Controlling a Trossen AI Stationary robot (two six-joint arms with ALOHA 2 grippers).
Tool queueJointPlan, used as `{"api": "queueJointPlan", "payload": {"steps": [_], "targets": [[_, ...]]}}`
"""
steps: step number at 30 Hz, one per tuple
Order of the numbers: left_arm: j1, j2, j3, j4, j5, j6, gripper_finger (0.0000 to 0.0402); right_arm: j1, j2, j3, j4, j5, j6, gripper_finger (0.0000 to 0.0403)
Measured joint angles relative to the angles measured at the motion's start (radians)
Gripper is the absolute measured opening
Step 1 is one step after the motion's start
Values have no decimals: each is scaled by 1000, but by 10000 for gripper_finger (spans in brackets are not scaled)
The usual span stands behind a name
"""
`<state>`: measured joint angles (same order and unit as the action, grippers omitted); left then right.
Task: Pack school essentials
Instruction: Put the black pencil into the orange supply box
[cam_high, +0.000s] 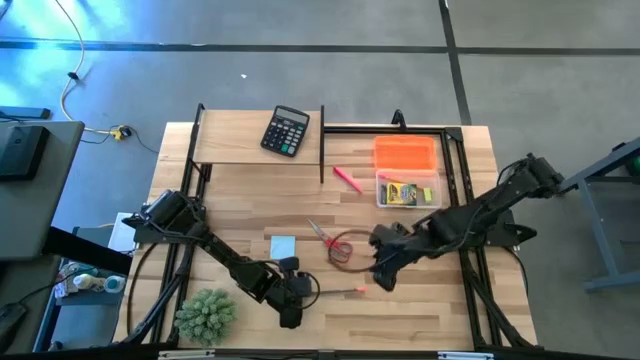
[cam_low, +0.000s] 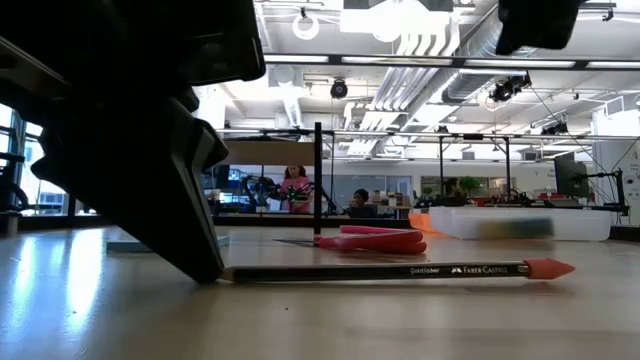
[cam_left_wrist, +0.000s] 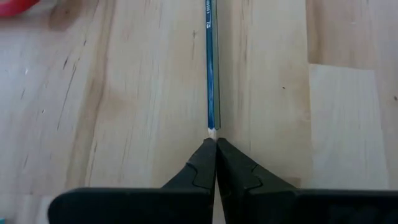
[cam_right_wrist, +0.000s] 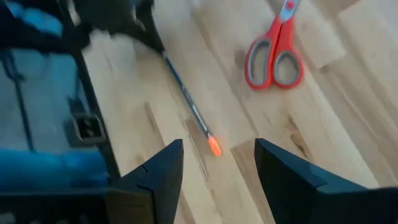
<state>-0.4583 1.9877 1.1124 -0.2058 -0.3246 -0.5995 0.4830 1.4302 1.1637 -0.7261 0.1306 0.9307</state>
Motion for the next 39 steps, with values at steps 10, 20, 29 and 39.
{"api": "queueJointPlan", "payload": {"steps": [10, 20, 29, 39], "targets": [[1, 0, 0, -6, 3, 0, 0, 46, 174, 0, 77, -36, -253, 234], [3, 0, -1, -5, 7, 0, 0, 61, 326, 0, 208, -35, -397, 214], [3, 0, -2, -4, 7, 0, 0, 61, 421, 0, 220, -35, -396, 209], [3, 0, -2, -2, 6, 0, 0, 61, 485, 0, 231, -34, -397, 208]]}}
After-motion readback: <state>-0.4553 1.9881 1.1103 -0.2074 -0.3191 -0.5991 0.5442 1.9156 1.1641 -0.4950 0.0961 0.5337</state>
